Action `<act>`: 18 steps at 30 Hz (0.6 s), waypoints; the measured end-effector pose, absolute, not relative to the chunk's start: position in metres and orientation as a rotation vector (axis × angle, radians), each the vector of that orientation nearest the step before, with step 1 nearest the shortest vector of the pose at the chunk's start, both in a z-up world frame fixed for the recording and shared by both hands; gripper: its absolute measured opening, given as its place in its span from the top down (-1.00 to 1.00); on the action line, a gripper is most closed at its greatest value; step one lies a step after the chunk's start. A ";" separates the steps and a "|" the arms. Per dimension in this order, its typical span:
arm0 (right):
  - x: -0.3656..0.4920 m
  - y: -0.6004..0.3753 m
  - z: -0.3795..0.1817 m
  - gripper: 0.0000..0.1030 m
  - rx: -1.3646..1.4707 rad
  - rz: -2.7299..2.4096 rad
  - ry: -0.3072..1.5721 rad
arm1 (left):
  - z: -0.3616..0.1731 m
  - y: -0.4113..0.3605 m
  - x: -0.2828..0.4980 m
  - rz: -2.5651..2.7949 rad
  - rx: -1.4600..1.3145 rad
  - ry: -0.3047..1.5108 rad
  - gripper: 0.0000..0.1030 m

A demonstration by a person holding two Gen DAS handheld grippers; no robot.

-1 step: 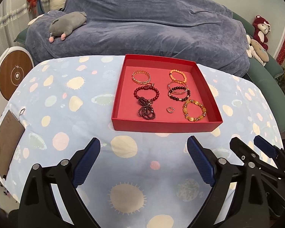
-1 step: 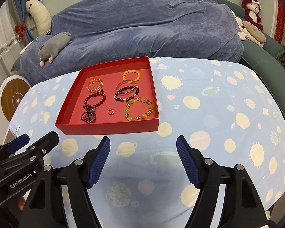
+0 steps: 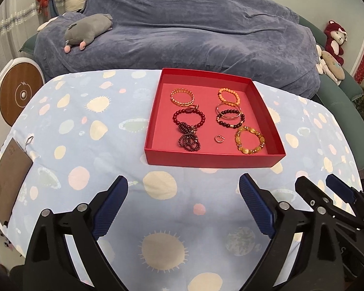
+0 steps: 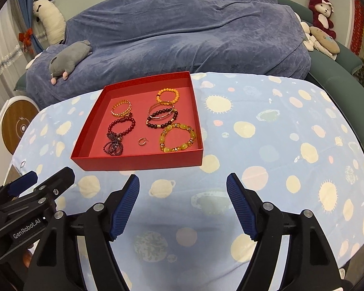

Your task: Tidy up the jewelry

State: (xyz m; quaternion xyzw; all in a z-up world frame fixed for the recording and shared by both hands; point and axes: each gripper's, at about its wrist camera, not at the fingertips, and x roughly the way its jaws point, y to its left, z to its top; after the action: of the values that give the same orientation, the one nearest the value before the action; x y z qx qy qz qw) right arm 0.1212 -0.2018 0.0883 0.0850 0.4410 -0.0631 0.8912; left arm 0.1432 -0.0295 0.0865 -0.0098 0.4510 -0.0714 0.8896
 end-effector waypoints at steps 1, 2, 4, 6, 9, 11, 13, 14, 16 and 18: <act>0.118 -0.201 0.089 -0.52 0.170 -0.131 0.913 | 0.086 -0.027 0.141 -0.146 -0.029 0.940 -0.74; 0.116 -0.199 0.090 -0.56 0.160 -0.132 0.911 | 0.085 -0.025 0.138 -0.142 -0.033 0.942 -0.75; 0.111 -0.195 0.090 -0.58 0.141 -0.131 0.911 | 0.084 -0.023 0.133 -0.135 -0.031 0.942 -0.76; 0.107 -0.192 0.090 -0.59 0.136 -0.131 0.915 | 0.083 -0.022 0.129 -0.129 -0.020 0.940 -0.76; 0.100 -0.188 0.090 -0.62 0.133 -0.133 0.921 | 0.081 -0.019 0.123 -0.119 -0.015 0.944 -0.77; 0.096 -0.186 0.089 -0.62 0.130 -0.128 0.929 | 0.080 -0.017 0.119 -0.111 -0.012 0.946 -0.79; 0.093 -0.184 0.087 -0.62 0.124 -0.123 0.941 | 0.079 -0.016 0.116 -0.103 -0.009 0.950 -0.79; 0.092 -0.184 0.087 -0.63 0.126 -0.122 0.945 | 0.079 -0.015 0.114 -0.102 -0.008 0.949 -0.79; 0.087 -0.183 0.086 -0.63 0.129 -0.123 0.944 | 0.079 -0.015 0.112 -0.101 0.002 0.947 -0.79; 0.085 -0.183 0.085 -0.64 0.128 -0.128 0.941 | 0.079 -0.017 0.109 -0.095 0.019 0.942 -0.79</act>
State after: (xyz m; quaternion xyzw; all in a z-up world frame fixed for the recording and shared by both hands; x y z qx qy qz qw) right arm 0.0846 -0.1826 0.0855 0.0615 0.4528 -0.0616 0.8874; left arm 0.1088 -0.0166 0.0788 0.0089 0.4534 -0.0459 0.8901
